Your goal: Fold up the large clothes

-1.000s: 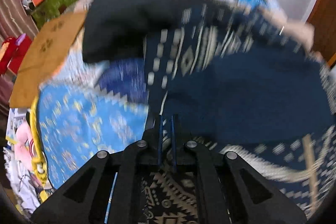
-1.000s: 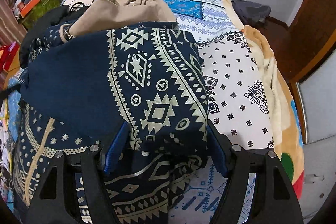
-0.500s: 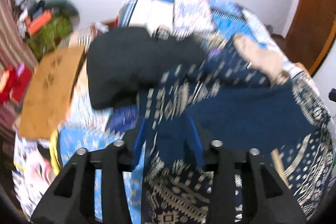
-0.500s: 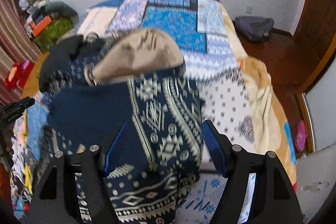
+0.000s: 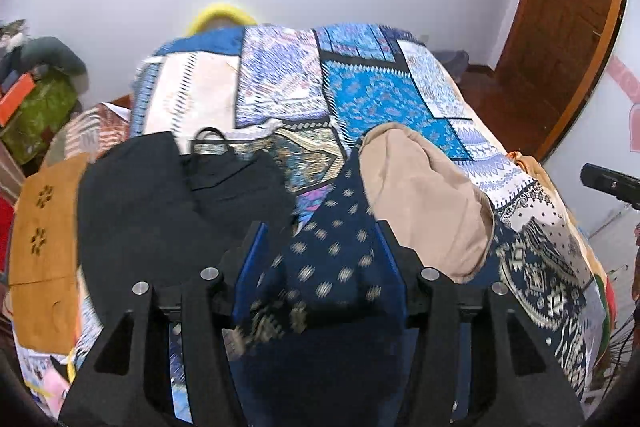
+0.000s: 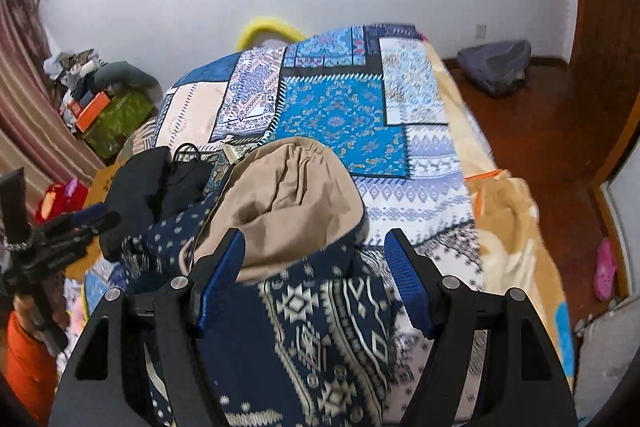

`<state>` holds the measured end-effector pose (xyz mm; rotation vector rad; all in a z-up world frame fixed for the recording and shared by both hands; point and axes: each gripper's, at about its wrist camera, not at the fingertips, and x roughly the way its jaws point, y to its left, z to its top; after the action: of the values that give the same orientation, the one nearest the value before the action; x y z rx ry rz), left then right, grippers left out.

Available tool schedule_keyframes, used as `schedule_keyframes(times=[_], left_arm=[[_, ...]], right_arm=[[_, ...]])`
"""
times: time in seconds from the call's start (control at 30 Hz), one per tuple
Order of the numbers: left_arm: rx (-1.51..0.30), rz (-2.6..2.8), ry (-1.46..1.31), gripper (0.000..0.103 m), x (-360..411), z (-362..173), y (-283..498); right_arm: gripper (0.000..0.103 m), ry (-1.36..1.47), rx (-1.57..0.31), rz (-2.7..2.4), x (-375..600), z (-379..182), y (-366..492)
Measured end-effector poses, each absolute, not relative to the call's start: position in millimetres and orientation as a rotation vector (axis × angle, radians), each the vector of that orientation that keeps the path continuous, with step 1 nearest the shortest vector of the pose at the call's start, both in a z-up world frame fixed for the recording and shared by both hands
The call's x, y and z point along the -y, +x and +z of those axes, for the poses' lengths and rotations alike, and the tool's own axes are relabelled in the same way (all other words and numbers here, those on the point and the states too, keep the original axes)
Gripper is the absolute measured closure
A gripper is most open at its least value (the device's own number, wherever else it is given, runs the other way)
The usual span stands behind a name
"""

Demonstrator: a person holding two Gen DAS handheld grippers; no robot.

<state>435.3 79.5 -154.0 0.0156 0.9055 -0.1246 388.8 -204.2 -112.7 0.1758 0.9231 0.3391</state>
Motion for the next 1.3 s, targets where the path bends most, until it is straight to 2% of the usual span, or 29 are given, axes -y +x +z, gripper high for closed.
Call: schedule_keyframes(times=[0.43, 0.5, 0.57, 0.6, 0.63, 0.67, 0.7, 0.87, 1.13, 1.3], left_arm=[[-1.162, -0.187, -0.136, 0.05, -54.5, -249.2, 559.3], [-1.177, -0.169, -0.14, 0.05, -53.3, -260.7, 567.6], [-1.17, -0.161, -0.14, 0.05, -52.6, -266.6, 571.6], [-1.15, -0.164, -0.128, 0.06, -50.7, -265.7, 571.3], [-1.137, -0.173, -0.108, 0.075, -48.1, -263.7, 570.5], [-1.125, -0.158, -0.083, 0.087, -46.6, -261.3, 570.0], [-1.117, -0.148, -0.058, 0.096, -45.1, -257.9, 568.4], [-1.038, -0.143, -0.049, 0.097, -53.6, -224.3, 550.5], [-0.804, -0.158, -0.039, 0.097, -78.2, -114.5, 475.0], [-0.762, -0.178, -0.022, 0.097, -88.3, -96.3, 411.3]], right_arm=[[0.036, 0.342, -1.323, 0.263, 205.5, -242.9, 504.4], [0.049, 0.349, -1.36, 0.273, 200.8, -255.3, 511.5], [0.075, 0.338, -1.395, 0.286, 194.7, -266.5, 518.6], [0.08, 0.32, -1.408, 0.291, 190.1, -271.1, 519.6], [0.089, 0.292, -1.401, 0.289, 185.6, -271.7, 519.1], [0.095, 0.27, -1.392, 0.291, 182.3, -269.9, 518.5], [0.096, 0.245, -1.379, 0.302, 177.5, -267.1, 516.8], [0.097, 0.215, -1.266, 0.311, 170.6, -235.0, 511.9], [0.097, 0.175, -0.936, 0.416, 151.5, -101.1, 468.7], [0.097, 0.128, -0.827, 0.506, 133.5, -57.9, 423.2]])
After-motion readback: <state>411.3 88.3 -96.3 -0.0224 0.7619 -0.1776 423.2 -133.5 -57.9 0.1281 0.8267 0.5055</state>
